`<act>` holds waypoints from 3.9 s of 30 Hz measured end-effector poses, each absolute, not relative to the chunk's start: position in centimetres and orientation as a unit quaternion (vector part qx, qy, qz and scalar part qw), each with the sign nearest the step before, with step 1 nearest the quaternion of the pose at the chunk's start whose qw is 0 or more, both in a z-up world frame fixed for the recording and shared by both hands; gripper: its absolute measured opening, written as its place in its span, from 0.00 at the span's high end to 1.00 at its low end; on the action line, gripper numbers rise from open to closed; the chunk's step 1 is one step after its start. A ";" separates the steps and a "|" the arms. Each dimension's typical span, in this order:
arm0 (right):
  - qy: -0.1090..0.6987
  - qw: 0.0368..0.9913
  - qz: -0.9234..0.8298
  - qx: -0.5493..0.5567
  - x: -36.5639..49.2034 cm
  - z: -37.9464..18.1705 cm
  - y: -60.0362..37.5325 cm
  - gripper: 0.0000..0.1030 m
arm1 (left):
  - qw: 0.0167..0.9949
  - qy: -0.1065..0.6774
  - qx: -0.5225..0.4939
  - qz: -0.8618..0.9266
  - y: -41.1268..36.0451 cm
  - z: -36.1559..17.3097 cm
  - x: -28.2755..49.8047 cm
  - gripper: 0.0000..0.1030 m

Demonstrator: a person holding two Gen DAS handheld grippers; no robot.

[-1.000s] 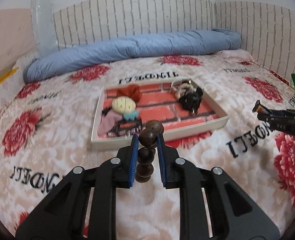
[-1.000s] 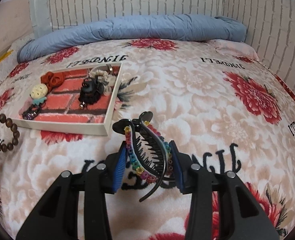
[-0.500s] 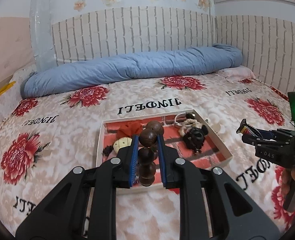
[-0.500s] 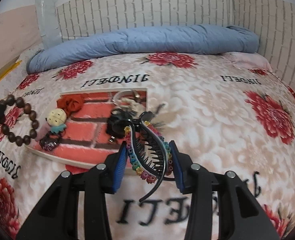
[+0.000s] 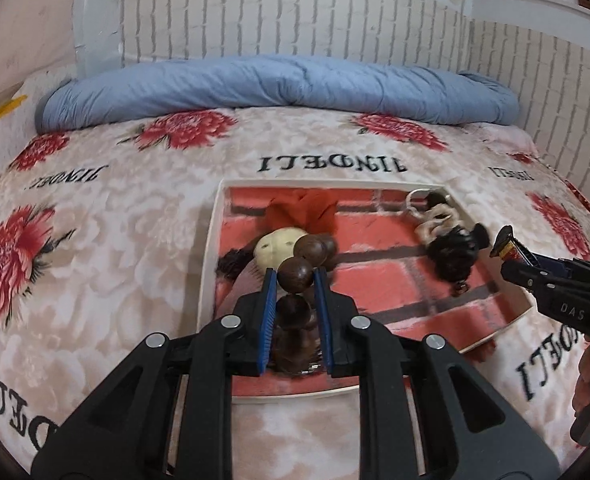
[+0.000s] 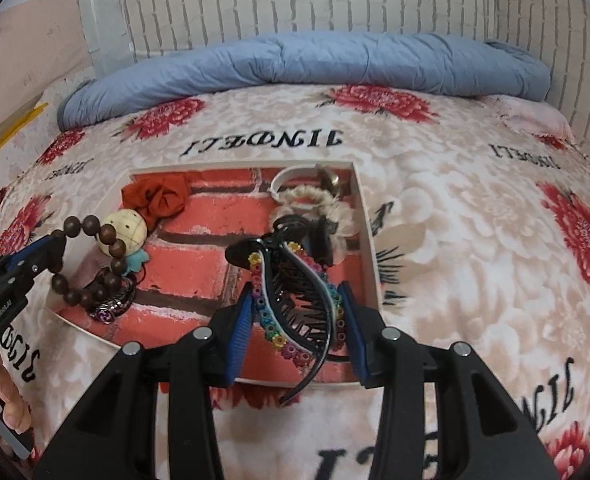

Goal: Organize jewelry

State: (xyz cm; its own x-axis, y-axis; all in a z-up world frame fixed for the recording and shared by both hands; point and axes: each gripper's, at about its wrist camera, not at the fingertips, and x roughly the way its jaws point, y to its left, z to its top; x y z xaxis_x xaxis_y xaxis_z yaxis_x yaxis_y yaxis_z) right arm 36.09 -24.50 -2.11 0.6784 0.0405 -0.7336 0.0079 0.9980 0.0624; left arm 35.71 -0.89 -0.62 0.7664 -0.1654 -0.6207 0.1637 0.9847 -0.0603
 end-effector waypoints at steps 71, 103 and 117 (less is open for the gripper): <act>0.181 0.983 -0.016 -0.009 14.5 -1.1 -24.5 0.05 | 0.978 0.210 -0.005 0.000 1.7 -1.1 14.7 0.05; 0.173 0.985 -0.026 -0.005 13.9 -1.4 -24.7 0.04 | 0.982 0.187 0.013 -0.002 1.0 -1.4 13.9 0.05; 0.174 0.984 -0.027 -0.002 13.8 -1.6 -25.2 0.04 | 0.983 0.184 0.013 -0.002 1.0 -1.4 13.7 0.05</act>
